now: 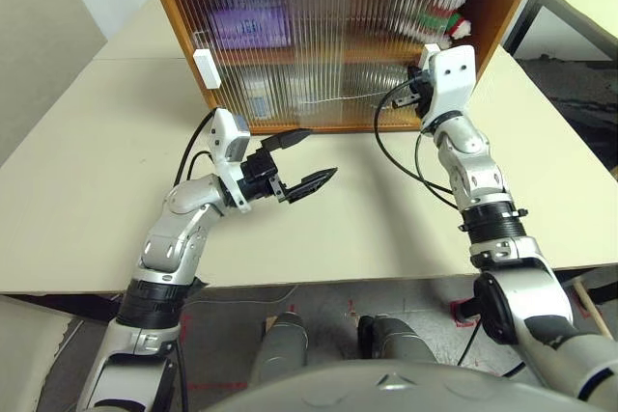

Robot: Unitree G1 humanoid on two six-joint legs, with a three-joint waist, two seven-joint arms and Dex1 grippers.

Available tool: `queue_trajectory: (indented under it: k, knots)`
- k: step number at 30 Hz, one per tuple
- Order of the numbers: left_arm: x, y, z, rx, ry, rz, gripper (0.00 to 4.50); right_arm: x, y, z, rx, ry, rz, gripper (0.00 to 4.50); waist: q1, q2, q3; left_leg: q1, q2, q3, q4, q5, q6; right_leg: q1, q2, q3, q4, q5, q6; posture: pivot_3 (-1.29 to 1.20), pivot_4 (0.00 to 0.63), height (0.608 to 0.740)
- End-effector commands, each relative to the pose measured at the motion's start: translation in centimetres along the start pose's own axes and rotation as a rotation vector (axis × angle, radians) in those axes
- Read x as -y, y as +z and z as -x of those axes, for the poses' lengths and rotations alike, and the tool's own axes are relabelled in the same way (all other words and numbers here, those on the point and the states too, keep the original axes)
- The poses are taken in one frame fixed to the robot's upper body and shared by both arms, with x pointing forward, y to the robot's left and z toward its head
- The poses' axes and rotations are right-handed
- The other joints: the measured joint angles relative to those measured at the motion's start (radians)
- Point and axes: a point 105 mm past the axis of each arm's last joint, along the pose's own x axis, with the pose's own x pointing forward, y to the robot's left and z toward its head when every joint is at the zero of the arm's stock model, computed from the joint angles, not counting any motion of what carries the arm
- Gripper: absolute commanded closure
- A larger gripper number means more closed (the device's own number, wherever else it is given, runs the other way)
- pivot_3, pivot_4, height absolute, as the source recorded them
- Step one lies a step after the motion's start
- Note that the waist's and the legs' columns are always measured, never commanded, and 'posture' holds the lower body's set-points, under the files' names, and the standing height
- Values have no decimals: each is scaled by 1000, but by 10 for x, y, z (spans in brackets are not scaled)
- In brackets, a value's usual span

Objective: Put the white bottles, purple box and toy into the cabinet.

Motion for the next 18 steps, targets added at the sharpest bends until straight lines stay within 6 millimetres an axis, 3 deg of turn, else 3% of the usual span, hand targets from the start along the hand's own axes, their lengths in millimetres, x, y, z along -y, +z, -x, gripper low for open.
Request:
queue_trajectory:
  k: [1, 8, 18]
  knots:
    - [3, -5, 0, -18, -7, -1, 0, 25, -10, 6, -44, -75, 7, 4457, 1, 0, 0, 0, 0, 0, 0, 0, 0, 0, 0, 0, 0, 0, 0, 134, 93, 740]
    - [4, -4, 0, -16, -4, 3, 0, 50, -12, 12, -61, -137, 31, 4457, 1, 0, 0, 0, 0, 0, -1, -1, -2, 1, -1, 0, 0, 0, 0, 133, 97, 740]
    - [4, -5, -1, -15, -6, 6, 0, 68, -14, 18, -74, -178, 62, 4457, -8, 0, 0, 0, 0, 0, -1, 0, -1, 0, 1, 1, -2, -2, 3, 131, 101, 740]
